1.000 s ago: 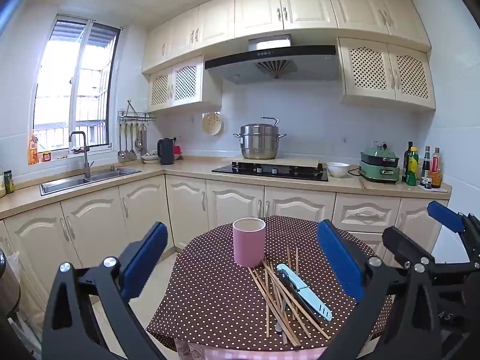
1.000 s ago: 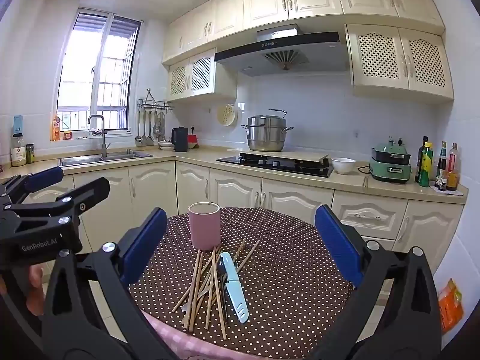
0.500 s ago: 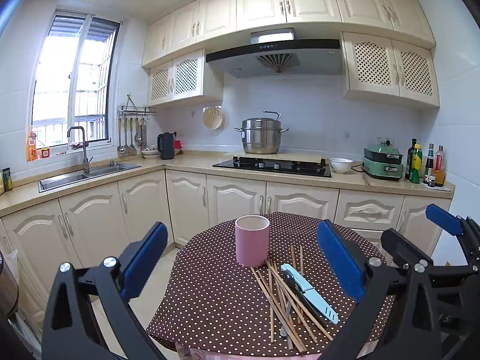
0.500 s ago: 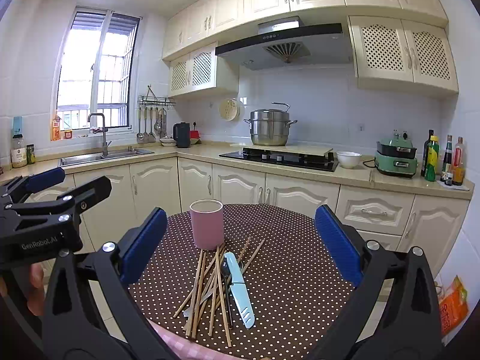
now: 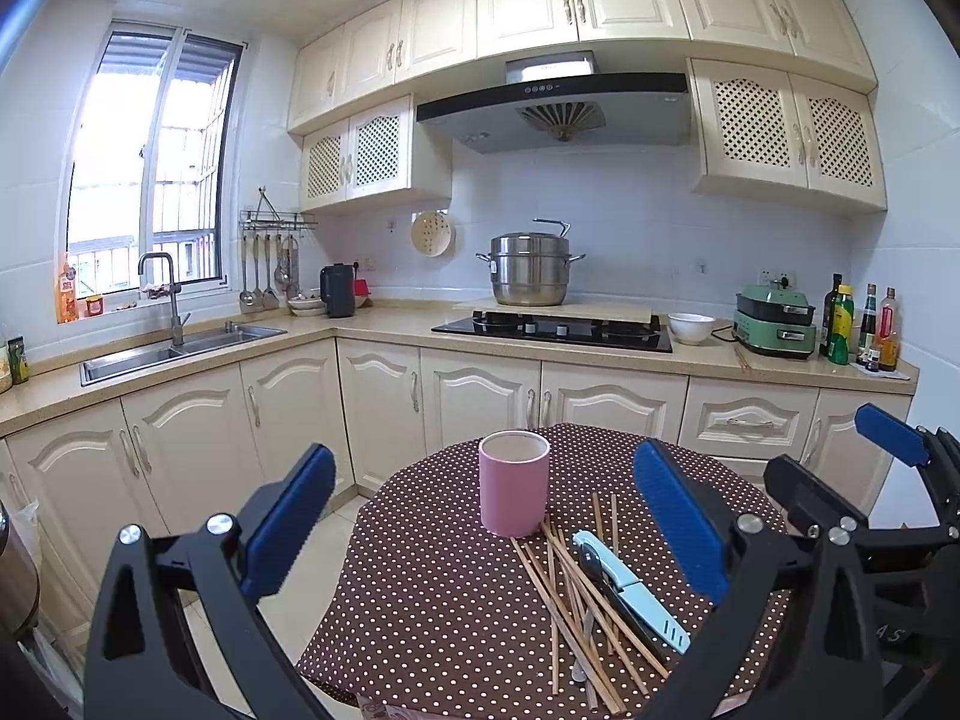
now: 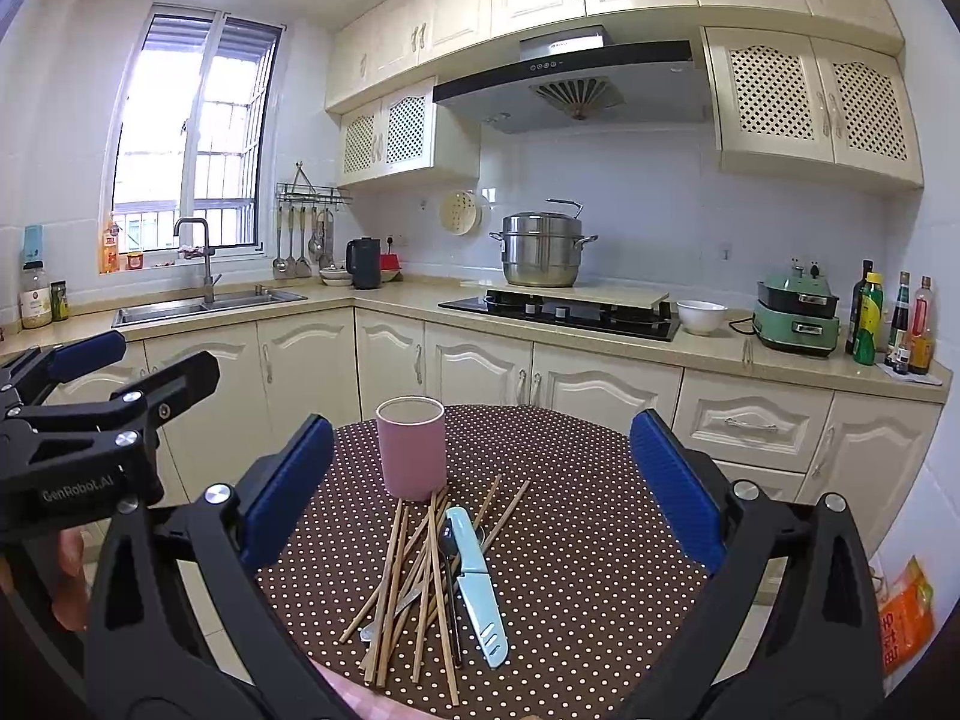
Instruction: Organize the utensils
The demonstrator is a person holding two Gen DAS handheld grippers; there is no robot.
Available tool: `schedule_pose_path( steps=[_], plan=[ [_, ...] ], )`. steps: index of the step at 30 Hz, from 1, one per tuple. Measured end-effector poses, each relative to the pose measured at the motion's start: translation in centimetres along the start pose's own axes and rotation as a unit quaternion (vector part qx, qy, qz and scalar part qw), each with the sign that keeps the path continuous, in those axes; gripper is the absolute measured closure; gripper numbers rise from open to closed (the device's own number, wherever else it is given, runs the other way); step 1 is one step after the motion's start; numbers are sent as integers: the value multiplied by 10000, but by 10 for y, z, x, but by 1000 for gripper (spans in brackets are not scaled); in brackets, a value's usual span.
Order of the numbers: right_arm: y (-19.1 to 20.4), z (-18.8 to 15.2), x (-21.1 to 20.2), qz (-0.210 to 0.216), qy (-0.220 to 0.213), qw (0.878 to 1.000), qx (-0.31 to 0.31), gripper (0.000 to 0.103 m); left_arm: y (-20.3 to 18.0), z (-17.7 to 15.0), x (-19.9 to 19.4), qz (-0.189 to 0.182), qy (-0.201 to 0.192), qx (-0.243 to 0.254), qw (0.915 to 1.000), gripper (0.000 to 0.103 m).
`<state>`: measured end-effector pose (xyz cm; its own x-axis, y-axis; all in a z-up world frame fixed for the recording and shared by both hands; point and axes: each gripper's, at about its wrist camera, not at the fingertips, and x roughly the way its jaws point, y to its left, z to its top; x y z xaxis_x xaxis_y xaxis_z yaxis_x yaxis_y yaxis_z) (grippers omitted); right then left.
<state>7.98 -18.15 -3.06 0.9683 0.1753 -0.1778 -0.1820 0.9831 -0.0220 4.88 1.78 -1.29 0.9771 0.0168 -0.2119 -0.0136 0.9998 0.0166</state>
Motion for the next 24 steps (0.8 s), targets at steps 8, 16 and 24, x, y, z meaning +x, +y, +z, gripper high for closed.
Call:
schedule_pose_path(
  steps=[8,16,24],
  plan=[
    [0,1,3,-6,32,10000,13,6,3,1,2,0,-8,-16,10000,5],
    [-1,0,6,0,58,10000,11,6,5,1,4,6,3,-33,10000,5],
    [0,-1,7,8,87,10000,-8,6,6,0,6,17,16,-53,10000,5]
  ],
)
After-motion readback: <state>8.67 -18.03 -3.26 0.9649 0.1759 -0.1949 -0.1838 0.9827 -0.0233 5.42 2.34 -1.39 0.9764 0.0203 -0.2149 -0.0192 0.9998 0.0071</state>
